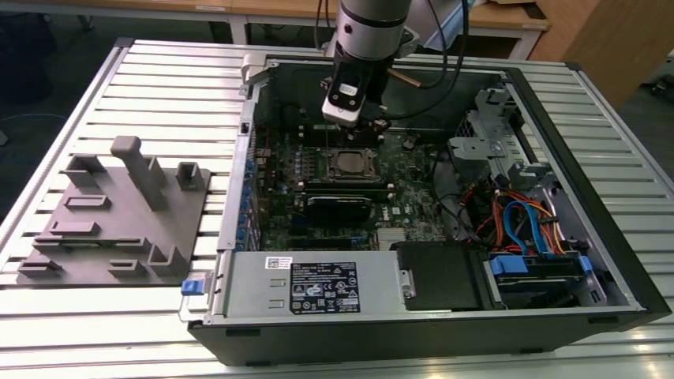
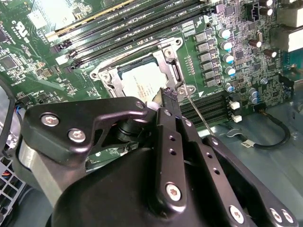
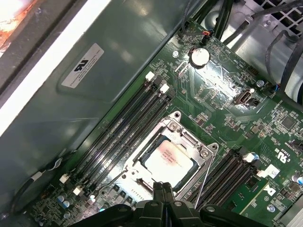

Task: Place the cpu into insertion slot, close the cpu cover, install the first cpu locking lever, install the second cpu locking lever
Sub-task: 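Install the first cpu locking lever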

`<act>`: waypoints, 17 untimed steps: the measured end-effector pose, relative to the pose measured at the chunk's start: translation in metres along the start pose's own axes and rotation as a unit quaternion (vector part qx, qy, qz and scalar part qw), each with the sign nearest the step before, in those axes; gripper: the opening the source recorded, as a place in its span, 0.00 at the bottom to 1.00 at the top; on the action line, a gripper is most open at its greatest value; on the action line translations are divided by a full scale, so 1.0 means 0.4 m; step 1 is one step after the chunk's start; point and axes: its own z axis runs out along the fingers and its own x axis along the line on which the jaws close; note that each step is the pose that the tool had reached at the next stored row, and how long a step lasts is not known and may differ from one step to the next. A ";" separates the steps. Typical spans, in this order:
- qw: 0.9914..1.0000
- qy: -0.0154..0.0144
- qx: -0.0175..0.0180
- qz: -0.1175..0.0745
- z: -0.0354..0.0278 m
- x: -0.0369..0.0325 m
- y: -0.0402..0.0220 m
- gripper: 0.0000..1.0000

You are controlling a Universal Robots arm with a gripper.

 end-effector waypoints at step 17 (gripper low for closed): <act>0.998 0.000 0.004 -0.060 0.000 0.000 0.000 0.11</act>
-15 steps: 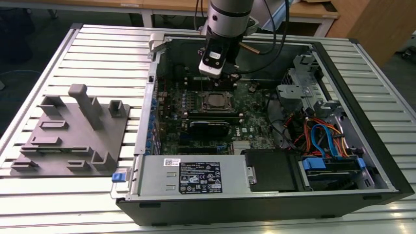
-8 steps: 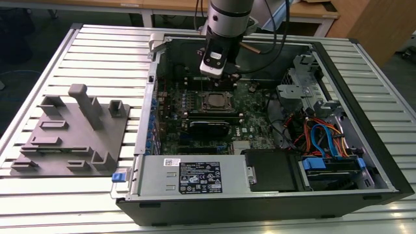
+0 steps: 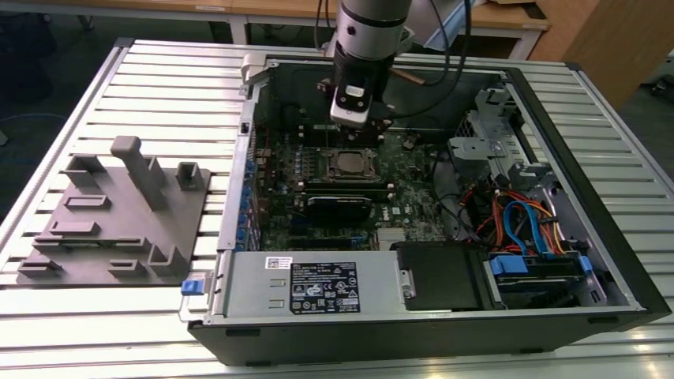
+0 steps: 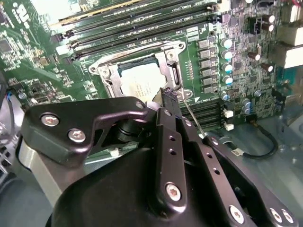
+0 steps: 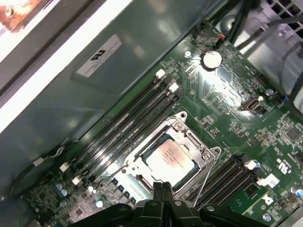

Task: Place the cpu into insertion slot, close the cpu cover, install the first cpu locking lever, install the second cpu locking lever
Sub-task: 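Install the first cpu locking lever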

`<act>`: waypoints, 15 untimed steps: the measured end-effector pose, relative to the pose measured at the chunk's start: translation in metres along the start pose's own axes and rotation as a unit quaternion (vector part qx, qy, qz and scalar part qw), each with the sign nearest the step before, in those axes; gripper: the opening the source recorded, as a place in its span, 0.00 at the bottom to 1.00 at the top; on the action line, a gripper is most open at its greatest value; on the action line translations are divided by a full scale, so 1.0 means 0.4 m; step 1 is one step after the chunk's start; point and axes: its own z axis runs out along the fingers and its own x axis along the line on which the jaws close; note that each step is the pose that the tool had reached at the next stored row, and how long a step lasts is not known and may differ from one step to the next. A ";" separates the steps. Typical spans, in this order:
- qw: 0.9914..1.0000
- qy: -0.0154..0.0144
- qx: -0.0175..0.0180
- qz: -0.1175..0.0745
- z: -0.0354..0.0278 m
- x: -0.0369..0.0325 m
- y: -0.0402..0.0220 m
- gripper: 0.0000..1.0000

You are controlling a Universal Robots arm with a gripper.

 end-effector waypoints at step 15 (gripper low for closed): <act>0.994 0.000 0.007 -0.109 0.000 0.000 0.000 0.11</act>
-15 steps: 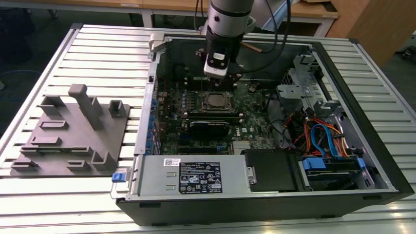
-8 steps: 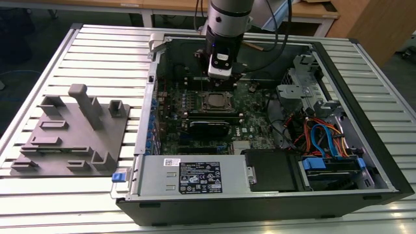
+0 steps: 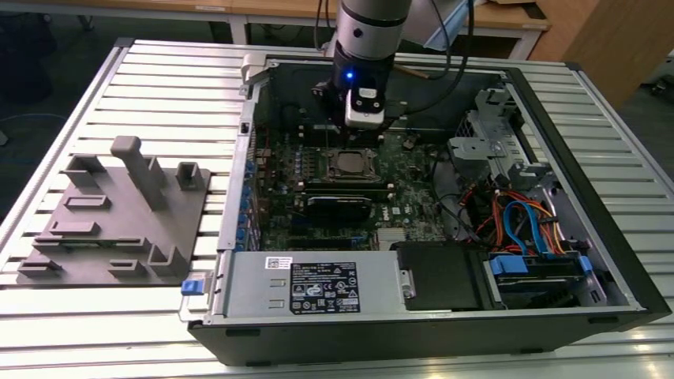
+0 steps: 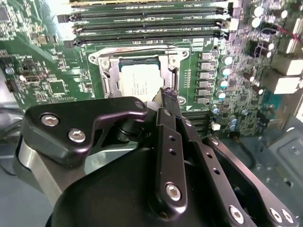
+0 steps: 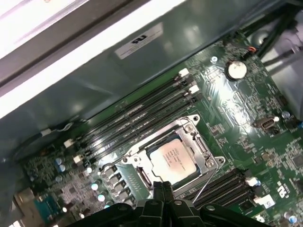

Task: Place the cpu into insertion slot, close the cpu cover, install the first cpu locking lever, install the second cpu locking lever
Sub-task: 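Install the first cpu locking lever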

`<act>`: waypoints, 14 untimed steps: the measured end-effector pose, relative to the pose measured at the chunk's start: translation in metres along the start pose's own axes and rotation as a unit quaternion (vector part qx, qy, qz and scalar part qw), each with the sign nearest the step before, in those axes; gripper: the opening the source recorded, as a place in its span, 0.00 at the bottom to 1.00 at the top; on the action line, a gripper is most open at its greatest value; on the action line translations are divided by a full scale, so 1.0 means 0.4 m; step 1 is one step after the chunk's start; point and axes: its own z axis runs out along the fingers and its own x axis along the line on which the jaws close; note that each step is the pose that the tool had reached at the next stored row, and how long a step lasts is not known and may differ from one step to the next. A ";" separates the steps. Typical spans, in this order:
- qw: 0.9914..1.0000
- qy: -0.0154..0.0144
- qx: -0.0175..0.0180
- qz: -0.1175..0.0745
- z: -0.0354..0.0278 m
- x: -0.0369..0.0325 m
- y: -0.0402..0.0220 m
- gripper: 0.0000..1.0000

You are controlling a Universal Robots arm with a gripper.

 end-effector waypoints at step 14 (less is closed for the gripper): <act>0.999 -0.005 -0.013 -0.049 0.002 0.002 -0.002 0.11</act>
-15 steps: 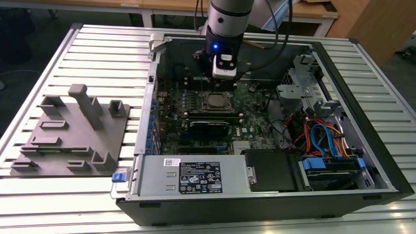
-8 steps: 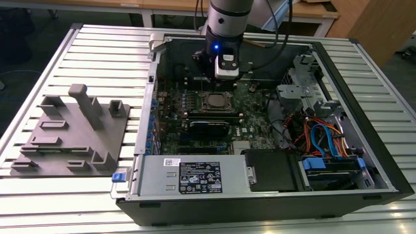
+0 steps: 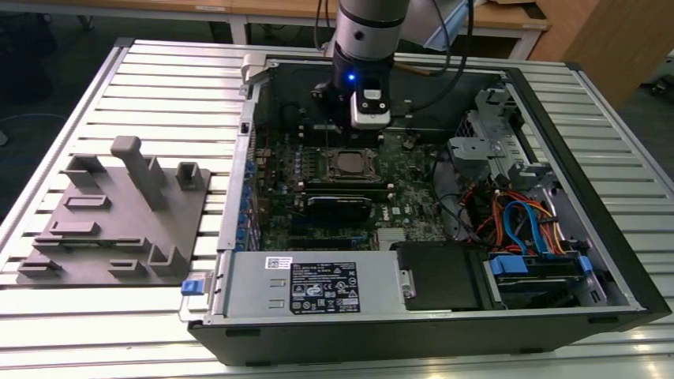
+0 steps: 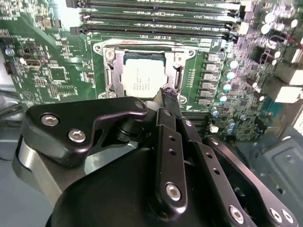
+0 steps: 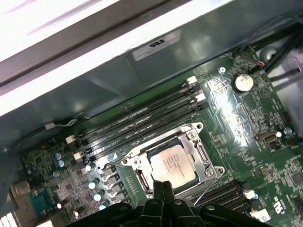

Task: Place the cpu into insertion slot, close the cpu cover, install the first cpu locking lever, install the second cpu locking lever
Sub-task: 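Install the first cpu locking lever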

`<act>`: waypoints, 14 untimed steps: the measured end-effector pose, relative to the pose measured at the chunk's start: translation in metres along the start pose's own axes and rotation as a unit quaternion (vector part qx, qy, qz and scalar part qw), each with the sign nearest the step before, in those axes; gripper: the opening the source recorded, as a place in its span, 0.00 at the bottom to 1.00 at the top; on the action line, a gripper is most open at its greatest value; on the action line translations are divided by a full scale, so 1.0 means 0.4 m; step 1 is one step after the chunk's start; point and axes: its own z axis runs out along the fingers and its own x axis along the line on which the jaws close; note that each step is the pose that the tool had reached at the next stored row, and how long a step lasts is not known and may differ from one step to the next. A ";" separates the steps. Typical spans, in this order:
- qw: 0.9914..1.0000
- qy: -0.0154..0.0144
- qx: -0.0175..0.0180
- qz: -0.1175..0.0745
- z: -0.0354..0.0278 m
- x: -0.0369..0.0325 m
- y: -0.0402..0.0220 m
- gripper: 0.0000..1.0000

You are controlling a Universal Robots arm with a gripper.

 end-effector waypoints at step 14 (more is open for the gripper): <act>1.000 0.001 0.001 -0.022 0.001 0.005 -0.002 0.11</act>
